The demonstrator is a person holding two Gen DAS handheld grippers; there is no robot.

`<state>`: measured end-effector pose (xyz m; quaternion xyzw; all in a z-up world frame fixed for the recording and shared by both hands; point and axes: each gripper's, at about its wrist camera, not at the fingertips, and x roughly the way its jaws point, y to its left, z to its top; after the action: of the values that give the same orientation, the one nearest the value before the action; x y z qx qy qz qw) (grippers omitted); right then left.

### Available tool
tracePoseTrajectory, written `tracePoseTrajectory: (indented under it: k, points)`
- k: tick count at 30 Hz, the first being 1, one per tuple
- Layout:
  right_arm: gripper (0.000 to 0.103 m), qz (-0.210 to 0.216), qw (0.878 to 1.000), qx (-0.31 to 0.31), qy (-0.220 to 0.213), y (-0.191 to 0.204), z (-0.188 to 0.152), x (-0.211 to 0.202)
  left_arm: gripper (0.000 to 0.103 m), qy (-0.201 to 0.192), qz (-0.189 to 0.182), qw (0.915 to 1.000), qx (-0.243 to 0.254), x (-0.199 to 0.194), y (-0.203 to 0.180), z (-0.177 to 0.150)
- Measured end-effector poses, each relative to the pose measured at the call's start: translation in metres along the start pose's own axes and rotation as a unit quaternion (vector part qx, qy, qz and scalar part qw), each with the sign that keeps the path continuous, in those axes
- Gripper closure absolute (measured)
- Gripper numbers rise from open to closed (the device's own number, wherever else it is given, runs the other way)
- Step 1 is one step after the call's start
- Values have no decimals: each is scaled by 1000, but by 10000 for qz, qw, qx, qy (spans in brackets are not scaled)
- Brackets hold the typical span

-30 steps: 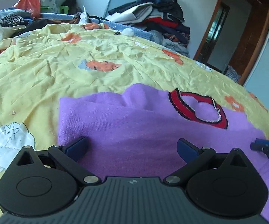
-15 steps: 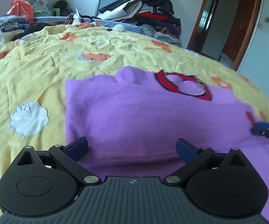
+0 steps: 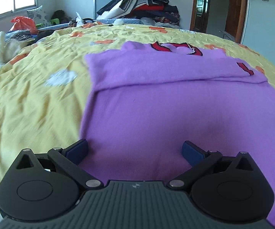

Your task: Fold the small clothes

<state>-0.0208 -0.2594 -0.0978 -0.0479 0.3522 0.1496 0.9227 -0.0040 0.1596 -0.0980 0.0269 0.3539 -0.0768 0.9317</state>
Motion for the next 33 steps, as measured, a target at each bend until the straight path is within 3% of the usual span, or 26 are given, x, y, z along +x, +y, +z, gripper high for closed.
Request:
tracePoseTrajectory:
  k: [3, 5, 9, 12, 14, 15, 17, 20, 23, 25, 29, 33]
  points:
    - [33, -72, 9997, -189, 145, 0, -17, -23, 0, 107, 90, 9999, 36, -15, 0, -7]
    - [32, -12, 9997, -134, 217, -5, -19, -33, 0, 136, -43, 9994, -313, -26, 10, -13]
    - [31, 105, 9993, 360, -71, -28, -24, -43, 0, 69, -181, 9966, -798, -36, 35, -29]
    - [25, 449, 9974, 529, 174, -41, -26, -33, 3, 114, -943, 9839, -1513, -33, 60, -39]
    - [13, 512, 9979, 296, 259, -39, -23, -30, 6, 174, -1390, 9745, -1754, -30, 69, -43]
    - [12, 514, 9977, 331, 290, -38, -22, -30, 7, 191, -1501, 9716, -1819, -29, 72, -46]
    - [0, 718, 9951, 610, 304, -38, -23, -30, 15, 196, -1675, 9666, -1932, -28, 77, -52]
    - [0, 610, 9968, 462, 236, -23, -31, -33, 29, 203, -2013, 9546, -2185, -26, 85, -64]
    - [0, 498, 9982, 243, 244, -8, -37, -37, 27, 315, -2084, 9542, -2123, -25, 84, -74]
    - [0, 517, 9977, 300, 326, -6, -36, -39, 27, 376, -2254, 9496, -2146, -24, 84, -82]
    - [0, 961, 9920, 762, 294, -17, -38, -46, 28, 387, -2600, 9396, -2192, -25, 80, -94]
    - [0, 1793, 9685, 1709, 248, -50, -35, -41, 37, 516, -2767, 9346, -2173, -7, 77, -96]
